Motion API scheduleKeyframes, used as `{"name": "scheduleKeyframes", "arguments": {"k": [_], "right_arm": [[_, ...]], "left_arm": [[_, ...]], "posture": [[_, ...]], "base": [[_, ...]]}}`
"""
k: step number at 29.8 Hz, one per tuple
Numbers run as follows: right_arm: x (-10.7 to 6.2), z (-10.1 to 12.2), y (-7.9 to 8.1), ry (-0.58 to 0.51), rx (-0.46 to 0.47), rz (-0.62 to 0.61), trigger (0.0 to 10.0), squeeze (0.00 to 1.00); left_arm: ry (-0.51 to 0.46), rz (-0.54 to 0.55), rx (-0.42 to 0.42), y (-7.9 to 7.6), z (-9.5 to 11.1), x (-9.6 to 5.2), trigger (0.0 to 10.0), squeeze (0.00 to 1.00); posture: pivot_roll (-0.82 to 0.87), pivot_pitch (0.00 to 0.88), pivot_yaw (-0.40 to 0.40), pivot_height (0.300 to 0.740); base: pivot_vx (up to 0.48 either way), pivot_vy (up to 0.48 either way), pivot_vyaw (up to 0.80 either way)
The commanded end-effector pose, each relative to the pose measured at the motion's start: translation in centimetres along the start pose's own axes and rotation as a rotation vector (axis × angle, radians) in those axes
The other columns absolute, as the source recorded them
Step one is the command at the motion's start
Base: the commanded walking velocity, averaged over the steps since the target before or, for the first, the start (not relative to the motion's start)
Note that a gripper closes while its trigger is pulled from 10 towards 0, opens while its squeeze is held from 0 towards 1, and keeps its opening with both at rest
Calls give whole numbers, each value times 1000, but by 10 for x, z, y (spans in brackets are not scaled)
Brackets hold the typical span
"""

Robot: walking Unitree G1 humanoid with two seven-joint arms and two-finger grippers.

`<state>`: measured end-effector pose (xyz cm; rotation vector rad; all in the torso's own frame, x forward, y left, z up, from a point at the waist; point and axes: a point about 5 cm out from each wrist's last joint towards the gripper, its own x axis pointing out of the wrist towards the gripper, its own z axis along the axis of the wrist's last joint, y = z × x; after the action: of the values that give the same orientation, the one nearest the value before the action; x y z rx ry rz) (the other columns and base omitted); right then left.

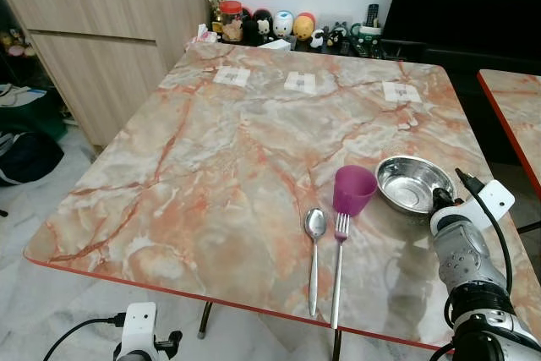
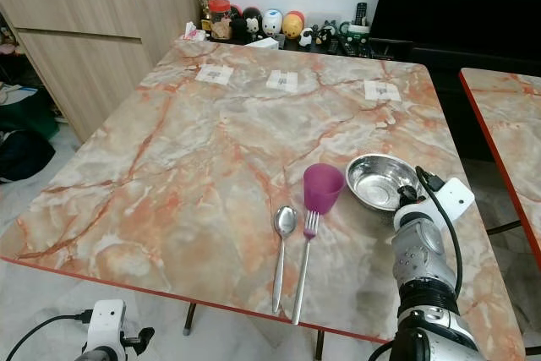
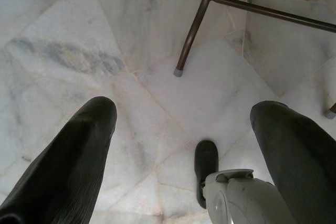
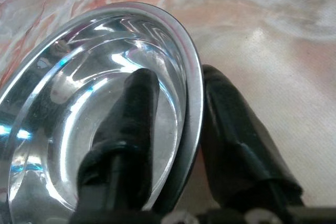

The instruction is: Setting the table

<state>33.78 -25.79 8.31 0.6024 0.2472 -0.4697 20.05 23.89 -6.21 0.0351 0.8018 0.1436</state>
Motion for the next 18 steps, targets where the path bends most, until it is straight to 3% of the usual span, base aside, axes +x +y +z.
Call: {"name": "scheduleKeyframes", "arguments": {"k": [1,2,3,4,9,11,12,15,16,18], "right_arm": [[0,-1,1,7,-7,7,2353,0],[0,-2,1,9,-10,8,4941,0],[0,-2,1,9,-10,9,6706,0],[0,-3,1,11,-11,7,10000,0],[0,-4,1,12,-8,6,10000,0],[0,-4,1,10,-5,6,9490,0],[0,-2,0,-11,5,0,0,0],[-1,5,-3,-72,11,-22,0,0],[-3,17,-4,-157,14,-28,0,0],[-5,25,-3,-225,53,-14,0,0]], "left_arm": [[28,4,12,3,-6,-1,10000,0],[27,5,12,3,-6,-1,10000,0],[27,5,12,3,-6,-1,10000,0],[27,4,12,3,-6,-1,10000,0],[25,3,15,2,-5,-1,10000,0],[25,3,15,2,-5,-1,10000,0],[25,3,16,2,-5,-1,10000,0],[23,3,15,2,-5,-1,10000,0],[23,4,15,2,-5,-1,10000,0],[22,5,16,3,-5,-1,10000,0]], "posture": [[106,5,-41,740],[107,6,-42,740],[107,6,-42,740],[107,6,-42,740],[107,5,-41,740],[106,5,-40,740],[106,5,-40,740],[108,6,-41,740],[108,5,-41,740],[107,5,-42,740]], "base": [[0,0,0],[0,0,0],[0,0,0],[0,0,0],[0,0,0],[0,0,0],[0,0,0],[0,0,0],[0,0,0],[0,0,0]]}}
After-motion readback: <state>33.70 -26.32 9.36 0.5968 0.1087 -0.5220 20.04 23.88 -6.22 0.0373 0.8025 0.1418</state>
